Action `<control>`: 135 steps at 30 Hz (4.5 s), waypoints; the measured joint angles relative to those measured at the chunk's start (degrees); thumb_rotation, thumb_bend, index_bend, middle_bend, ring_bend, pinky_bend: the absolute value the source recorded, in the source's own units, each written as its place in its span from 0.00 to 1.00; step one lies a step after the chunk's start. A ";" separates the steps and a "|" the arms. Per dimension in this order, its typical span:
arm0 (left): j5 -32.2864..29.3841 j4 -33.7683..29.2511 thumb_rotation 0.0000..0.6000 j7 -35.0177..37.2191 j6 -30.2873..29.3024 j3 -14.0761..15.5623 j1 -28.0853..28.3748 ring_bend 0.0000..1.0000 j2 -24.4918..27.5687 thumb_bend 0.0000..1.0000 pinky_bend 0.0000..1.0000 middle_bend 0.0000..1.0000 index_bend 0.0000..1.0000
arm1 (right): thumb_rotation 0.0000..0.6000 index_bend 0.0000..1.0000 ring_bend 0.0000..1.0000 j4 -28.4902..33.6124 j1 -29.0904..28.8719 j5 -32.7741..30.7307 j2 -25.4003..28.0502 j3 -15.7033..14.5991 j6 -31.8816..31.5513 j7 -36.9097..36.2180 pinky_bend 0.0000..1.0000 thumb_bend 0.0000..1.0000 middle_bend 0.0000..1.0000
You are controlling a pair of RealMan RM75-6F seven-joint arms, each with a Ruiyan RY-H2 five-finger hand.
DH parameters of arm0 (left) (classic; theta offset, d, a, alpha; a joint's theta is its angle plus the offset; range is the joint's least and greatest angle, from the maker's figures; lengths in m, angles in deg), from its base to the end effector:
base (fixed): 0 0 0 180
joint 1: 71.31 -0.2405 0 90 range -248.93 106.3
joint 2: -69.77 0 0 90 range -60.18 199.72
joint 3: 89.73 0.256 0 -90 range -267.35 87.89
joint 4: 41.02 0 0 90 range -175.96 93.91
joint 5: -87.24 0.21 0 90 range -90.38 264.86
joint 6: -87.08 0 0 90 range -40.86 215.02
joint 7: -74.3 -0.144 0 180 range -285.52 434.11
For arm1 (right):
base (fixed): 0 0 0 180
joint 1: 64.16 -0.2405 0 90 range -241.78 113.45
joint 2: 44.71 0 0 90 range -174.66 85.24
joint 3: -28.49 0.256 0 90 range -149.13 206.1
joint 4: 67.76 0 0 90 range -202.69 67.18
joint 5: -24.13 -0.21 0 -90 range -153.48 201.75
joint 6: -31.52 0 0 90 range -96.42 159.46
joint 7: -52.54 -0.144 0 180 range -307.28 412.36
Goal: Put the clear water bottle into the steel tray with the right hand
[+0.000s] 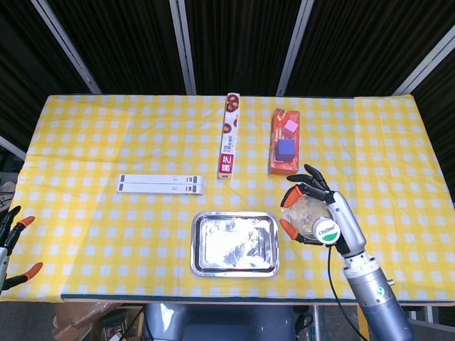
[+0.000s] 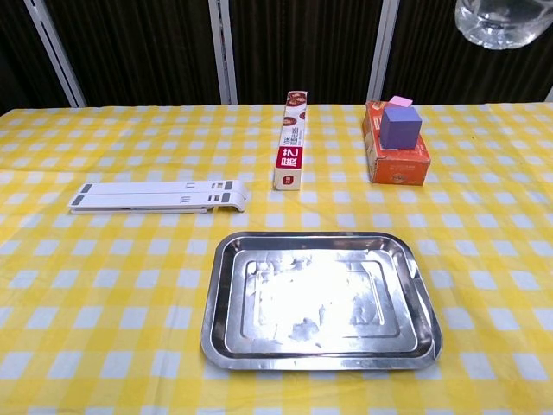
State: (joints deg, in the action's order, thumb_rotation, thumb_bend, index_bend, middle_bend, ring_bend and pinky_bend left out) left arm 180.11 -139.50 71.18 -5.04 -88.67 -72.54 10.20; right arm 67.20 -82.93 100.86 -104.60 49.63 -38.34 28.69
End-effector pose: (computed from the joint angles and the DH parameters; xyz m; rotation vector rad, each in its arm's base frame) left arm -0.2948 0.1337 0.1754 -1.4009 -0.8639 -0.9044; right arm -0.0826 -0.2360 0.1631 1.2314 -1.6975 1.8797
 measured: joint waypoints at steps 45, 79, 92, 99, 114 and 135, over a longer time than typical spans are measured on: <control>-1.92 1.01 1.00 2.47 2.55 -0.57 1.20 0.00 0.67 0.20 0.00 0.00 0.16 | 1.00 0.79 0.24 -18.68 -8.79 -10.87 -51.53 -13.46 6.67 22.70 0.00 0.60 0.59; -1.70 -0.19 1.00 -0.29 2.15 -0.34 0.98 0.00 -0.15 0.20 0.00 0.00 0.16 | 1.00 0.79 0.24 -34.67 6.60 -0.68 -5.58 -8.41 3.44 -23.73 0.00 0.60 0.59; -1.66 0.30 1.00 1.40 1.85 -0.40 0.90 0.00 0.35 0.20 0.00 0.00 0.16 | 1.00 0.79 0.24 -26.21 2.37 1.64 -14.39 -10.37 5.85 -9.46 0.00 0.60 0.59; -1.85 0.59 1.00 2.13 2.13 -0.50 1.10 0.00 0.58 0.20 0.00 0.00 0.16 | 1.00 0.79 0.25 -21.24 -2.15 -1.82 -26.63 -10.17 6.53 5.98 0.00 0.60 0.59; -1.57 0.62 1.00 2.92 1.86 -0.38 0.98 0.00 0.86 0.20 0.00 0.00 0.16 | 1.00 0.79 0.25 -22.32 -0.80 -8.49 -22.38 -9.03 4.81 5.35 0.00 0.60 0.59; -1.97 0.78 1.00 3.43 2.24 -0.51 1.18 0.00 0.99 0.20 0.00 0.00 0.16 | 1.00 0.79 0.25 -25.19 -0.89 -9.45 -31.17 -10.63 7.47 -0.30 0.00 0.60 0.59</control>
State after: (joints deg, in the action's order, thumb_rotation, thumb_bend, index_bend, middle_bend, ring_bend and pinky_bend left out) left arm 178.14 -138.72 74.61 -2.80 -89.18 -71.36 11.19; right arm 42.01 -83.82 91.41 -135.78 38.99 -30.87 28.39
